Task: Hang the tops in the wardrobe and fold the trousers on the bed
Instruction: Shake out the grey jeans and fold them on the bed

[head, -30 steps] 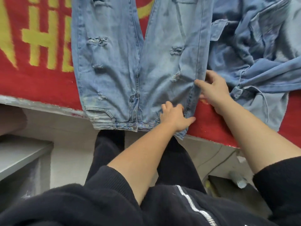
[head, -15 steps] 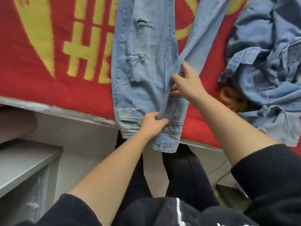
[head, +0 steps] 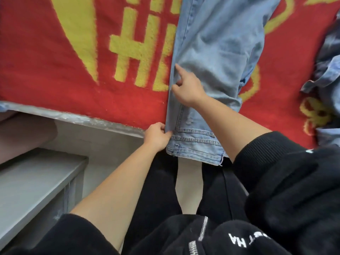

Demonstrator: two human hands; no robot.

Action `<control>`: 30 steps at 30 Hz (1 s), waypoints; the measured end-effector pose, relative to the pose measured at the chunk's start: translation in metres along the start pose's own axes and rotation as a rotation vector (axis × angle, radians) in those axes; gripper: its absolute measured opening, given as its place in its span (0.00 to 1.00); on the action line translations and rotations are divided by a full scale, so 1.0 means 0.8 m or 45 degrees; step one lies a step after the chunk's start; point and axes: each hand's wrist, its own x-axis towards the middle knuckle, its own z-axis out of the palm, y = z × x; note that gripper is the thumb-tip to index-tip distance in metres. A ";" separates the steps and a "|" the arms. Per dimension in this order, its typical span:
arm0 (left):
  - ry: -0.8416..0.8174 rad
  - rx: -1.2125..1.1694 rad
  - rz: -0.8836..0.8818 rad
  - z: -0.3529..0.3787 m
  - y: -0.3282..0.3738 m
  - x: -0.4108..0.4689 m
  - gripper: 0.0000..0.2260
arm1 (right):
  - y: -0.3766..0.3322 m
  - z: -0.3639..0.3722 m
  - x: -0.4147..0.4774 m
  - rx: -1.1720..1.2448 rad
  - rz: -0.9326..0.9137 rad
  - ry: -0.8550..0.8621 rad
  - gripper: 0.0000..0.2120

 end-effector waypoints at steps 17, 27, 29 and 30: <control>0.406 -0.106 0.211 -0.050 0.177 0.096 0.22 | 0.105 -0.129 0.018 0.622 0.830 0.757 0.37; 0.204 0.071 0.050 0.022 0.091 0.017 0.15 | 0.181 -0.070 -0.079 0.869 0.874 0.307 0.10; 0.184 0.080 0.004 0.022 0.094 0.020 0.14 | 0.184 -0.069 -0.084 0.782 0.918 0.330 0.20; 0.178 0.051 -0.018 0.018 0.100 0.027 0.12 | 0.183 -0.074 -0.082 0.703 0.933 0.370 0.24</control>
